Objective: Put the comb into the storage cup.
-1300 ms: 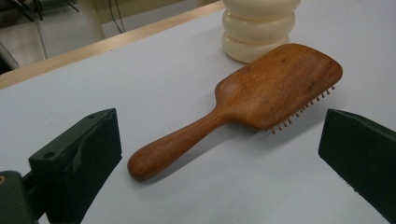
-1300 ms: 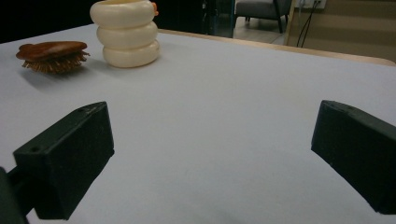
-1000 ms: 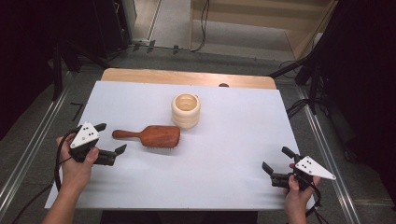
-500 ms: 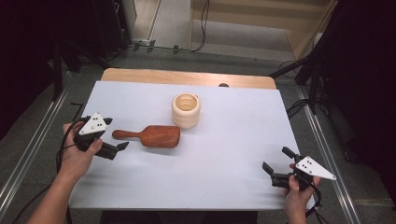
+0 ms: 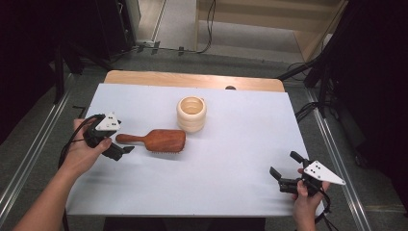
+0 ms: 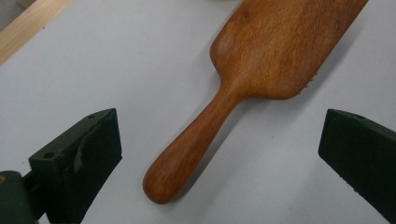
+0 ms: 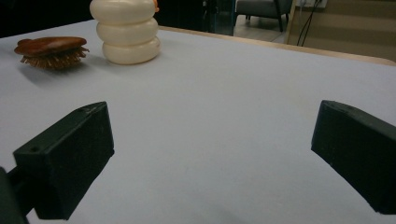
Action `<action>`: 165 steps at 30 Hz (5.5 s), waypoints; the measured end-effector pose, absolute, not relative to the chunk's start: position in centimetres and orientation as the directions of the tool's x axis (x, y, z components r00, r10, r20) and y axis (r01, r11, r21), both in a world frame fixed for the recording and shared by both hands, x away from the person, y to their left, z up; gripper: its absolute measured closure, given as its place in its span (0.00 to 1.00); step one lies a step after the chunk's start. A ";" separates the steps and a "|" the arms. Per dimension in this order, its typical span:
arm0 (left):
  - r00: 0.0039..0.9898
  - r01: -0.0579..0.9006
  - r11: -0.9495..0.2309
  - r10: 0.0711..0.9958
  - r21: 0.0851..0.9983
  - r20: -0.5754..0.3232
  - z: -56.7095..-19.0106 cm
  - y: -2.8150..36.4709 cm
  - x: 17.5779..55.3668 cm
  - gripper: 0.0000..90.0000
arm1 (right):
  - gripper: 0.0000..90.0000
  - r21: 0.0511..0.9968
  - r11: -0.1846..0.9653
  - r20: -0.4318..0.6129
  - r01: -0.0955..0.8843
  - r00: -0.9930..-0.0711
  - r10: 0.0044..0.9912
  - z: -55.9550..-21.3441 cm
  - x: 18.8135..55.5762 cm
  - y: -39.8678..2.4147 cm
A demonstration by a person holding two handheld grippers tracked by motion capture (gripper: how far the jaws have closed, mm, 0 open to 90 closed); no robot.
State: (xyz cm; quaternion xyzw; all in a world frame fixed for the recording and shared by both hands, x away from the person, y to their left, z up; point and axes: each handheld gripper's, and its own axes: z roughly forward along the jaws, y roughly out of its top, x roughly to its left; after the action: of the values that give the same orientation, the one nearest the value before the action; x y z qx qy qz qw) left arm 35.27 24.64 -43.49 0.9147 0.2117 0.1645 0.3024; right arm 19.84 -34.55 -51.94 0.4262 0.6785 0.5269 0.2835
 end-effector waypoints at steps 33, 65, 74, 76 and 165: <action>0.919 0.283 -0.843 0.374 0.458 0.122 -47.1 23.4 38.2 0.25 | 0.00 0.955 0.088 0.062 0.283 -0.481 0.874 -51.9 19.9 -34.4; 0.941 0.233 -0.854 0.319 0.465 0.113 -47.6 22.2 39.6 0.63 | 0.00 0.953 0.095 0.057 0.287 -0.480 0.876 -52.0 20.0 -34.4; 0.953 0.197 -0.857 0.281 0.475 0.112 -47.7 21.8 39.6 0.65 | 0.00 0.952 0.095 0.059 0.290 -0.481 0.875 -52.0 20.1 -34.3; 0.952 0.205 -0.858 0.286 0.471 0.107 -47.7 21.7 39.6 0.65 | 0.00 0.952 0.095 0.059 0.291 -0.481 0.875 -52.0 20.1 -34.4; 0.950 0.261 -0.809 0.312 0.527 0.007 -48.2 20.9 36.7 0.80 | 0.00 0.953 0.093 0.056 0.288 -0.469 0.881 -51.9 19.9 -34.3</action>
State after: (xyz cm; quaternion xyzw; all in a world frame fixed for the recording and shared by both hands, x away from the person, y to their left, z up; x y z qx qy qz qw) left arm 36.69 20.92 -48.18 0.9498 0.1508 0.0466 0.2701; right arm 19.92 -34.31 -51.93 0.4289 0.6817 0.5194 0.2856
